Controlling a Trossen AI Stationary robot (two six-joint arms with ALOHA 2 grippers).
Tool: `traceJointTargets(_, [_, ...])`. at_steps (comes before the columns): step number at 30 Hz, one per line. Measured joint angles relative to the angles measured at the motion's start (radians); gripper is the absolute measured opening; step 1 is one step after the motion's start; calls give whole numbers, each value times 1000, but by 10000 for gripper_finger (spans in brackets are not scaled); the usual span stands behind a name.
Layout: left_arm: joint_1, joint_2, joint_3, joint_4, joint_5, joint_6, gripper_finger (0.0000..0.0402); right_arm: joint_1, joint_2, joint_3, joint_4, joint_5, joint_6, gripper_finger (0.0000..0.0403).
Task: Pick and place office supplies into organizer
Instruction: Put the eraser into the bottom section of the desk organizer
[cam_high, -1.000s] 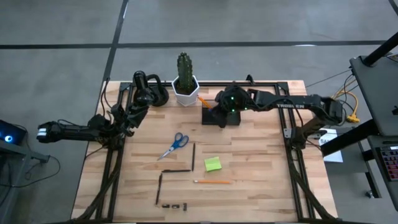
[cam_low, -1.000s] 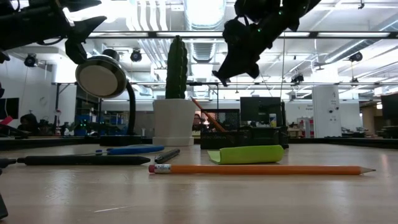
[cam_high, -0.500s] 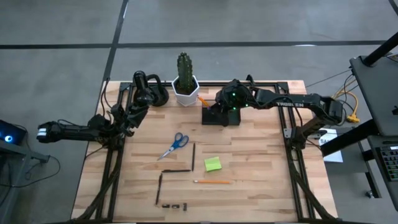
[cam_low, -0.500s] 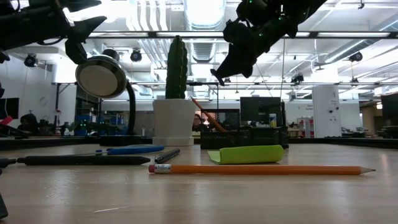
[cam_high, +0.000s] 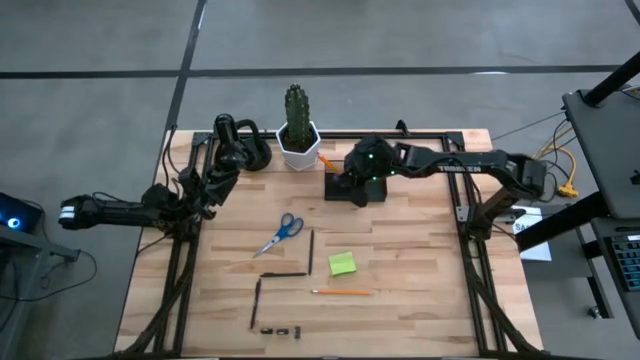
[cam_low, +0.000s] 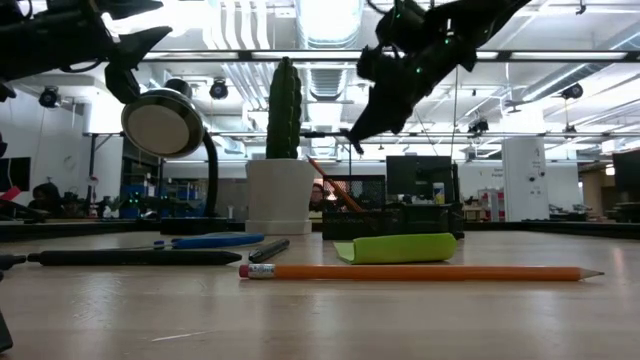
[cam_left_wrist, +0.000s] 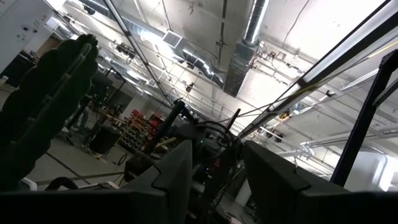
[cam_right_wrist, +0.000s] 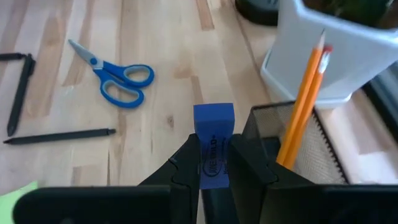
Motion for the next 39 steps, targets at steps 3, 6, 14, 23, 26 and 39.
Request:
traceJointTargets(3, [0, 0, 0, 1, 0, 0, 130, 1, 36, -1, 12, 8, 36, 56])
traceJointTargets(6, [0, -2, 0, 1, 0, 0, 130, 1, 62, -1, 28, 51, 64, 56])
traceJointTargets(14, [0, -1, 0, 0, 0, 0, 130, 1, 74, -11, 29, 83, 36, 56])
traceJointTargets(23, [0, -2, 0, 0, 0, 0, 130, 10, 109, -40, 45, 147, 58, 56])
traceJointTargets(26, [0, -2, 0, 1, 0, 0, 130, 17, 109, -40, 47, 190, 61, 56])
traceJointTargets(39, [0, -2, 0, 1, 1, -1, 130, 88, 113, -48, 36, 287, -12, 56])
